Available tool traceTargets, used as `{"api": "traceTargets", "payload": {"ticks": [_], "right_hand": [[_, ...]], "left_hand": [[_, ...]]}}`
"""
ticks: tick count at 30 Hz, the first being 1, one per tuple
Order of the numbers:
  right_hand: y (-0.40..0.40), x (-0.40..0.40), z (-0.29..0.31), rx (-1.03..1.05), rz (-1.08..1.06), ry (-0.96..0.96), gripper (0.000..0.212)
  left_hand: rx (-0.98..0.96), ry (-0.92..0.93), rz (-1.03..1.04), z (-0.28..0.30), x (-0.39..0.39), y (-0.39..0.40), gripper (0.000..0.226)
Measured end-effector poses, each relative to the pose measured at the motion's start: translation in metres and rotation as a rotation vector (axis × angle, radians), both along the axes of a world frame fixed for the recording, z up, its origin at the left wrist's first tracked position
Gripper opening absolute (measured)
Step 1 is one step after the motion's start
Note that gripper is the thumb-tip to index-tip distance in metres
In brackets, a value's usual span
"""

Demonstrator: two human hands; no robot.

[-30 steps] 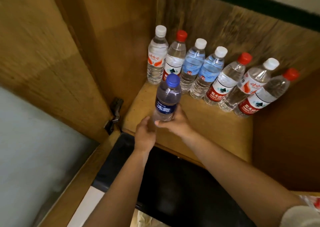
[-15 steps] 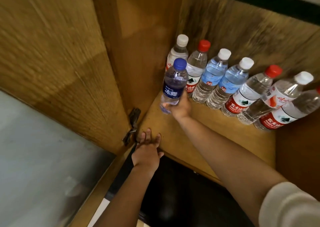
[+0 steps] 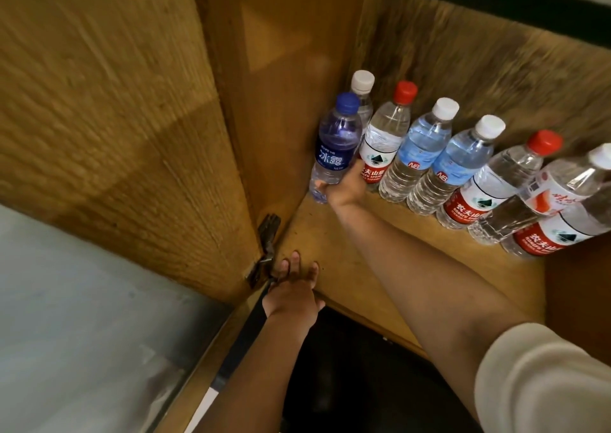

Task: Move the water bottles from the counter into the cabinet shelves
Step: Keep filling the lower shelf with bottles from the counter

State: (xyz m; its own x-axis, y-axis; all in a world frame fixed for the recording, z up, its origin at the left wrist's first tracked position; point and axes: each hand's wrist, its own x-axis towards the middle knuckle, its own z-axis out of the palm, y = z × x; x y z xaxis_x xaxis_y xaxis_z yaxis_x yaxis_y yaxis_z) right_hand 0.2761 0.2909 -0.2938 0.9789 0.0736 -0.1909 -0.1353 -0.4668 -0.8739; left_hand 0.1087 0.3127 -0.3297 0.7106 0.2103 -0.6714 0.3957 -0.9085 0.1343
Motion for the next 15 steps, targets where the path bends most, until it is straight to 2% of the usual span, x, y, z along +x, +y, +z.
{"api": "traceTargets", "payload": {"ticks": [4,9,15], "right_hand": [[-0.001,0.000,-0.002,0.006,0.000,0.003,0.062],[-0.011,-0.002,0.001,0.023,0.050,0.097,0.065],[-0.050,-0.038,0.017,0.093,0.154,0.195,0.068]], "left_hand": [[0.019,0.011,-0.018,0.000,-0.001,0.000,0.073],[0.029,0.012,-0.033,0.000,-0.003,-0.002,0.075],[0.091,0.019,-0.086,0.000,-0.004,-0.002,0.084]]}}
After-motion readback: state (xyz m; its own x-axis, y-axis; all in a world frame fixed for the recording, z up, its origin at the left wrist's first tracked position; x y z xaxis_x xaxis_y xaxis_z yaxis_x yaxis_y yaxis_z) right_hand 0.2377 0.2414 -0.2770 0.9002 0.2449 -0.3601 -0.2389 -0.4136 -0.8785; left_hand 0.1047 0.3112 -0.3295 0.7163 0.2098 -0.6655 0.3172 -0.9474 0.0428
